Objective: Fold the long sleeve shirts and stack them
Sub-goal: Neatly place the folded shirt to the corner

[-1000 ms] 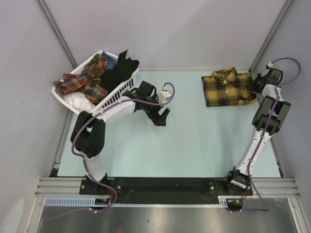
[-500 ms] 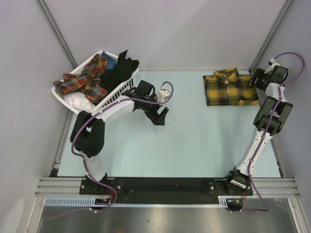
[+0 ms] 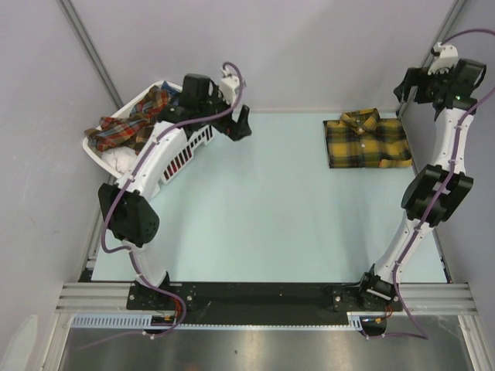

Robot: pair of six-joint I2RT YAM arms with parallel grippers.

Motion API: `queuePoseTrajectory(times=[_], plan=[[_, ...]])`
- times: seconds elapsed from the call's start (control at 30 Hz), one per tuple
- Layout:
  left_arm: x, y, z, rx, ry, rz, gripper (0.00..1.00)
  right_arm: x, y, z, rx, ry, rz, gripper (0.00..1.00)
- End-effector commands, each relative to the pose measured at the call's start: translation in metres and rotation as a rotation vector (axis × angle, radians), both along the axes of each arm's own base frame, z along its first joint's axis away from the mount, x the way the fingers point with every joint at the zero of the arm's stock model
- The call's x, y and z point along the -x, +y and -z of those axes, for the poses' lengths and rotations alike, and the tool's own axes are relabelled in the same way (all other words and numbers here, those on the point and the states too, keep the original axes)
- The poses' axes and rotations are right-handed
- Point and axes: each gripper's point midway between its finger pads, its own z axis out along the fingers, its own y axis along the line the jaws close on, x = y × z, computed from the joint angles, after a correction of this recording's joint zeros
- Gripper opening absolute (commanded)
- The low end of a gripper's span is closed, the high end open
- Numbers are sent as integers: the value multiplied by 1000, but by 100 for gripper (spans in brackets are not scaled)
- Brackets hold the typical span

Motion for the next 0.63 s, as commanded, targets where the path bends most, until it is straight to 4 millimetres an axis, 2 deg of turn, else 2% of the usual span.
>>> queuePoseTrajectory(times=[0.0,0.03,0.07,0.1,0.13,0.17,0.2,0.23,0.27,0.3,0.33,0.37,0.4,0.43,0.47,0.5,0.57,0.6], plan=[[-5,21,-50,51,-22,-111,99,35,90,-38,-77,61,-224,100],[-5,25,-50,35,-29,-125,99,42,102,-34,-111,97,-234,100],[-8,35,-48,1,-45,-168,100,53,127,-35,-135,130,-268,100],[-4,40,-35,-27,-19,-180,99,61,138,-35,-150,145,-282,100],[0,45,-33,-42,-15,-198,99,71,148,-8,-192,214,-292,100],[3,50,-24,-56,16,-222,100,78,160,1,-198,233,-310,100],[11,57,-2,-91,74,-238,99,93,173,-11,-174,208,-324,100],[20,60,2,-100,82,-236,99,105,181,23,-189,272,-331,100],[28,62,10,-109,104,-235,99,114,186,27,-177,279,-334,100],[38,67,32,-136,153,-241,99,128,196,26,-169,277,-349,100],[45,70,33,-133,161,-248,99,142,202,48,-181,326,-356,100],[49,72,39,-140,176,-258,99,151,204,58,-169,347,-356,100],[55,77,50,-158,200,-274,99,160,212,54,-152,335,-368,100],[57,78,52,-159,205,-282,99,167,215,58,-141,337,-377,100],[61,80,55,-162,210,-285,99,176,219,74,-137,373,-378,100],[61,82,54,-163,203,-294,100,183,226,70,-125,358,-393,100],[62,81,49,-153,191,-289,99,193,235,77,-98,364,-414,100],[63,82,46,-152,182,-291,99,198,247,73,-74,351,-441,100]])
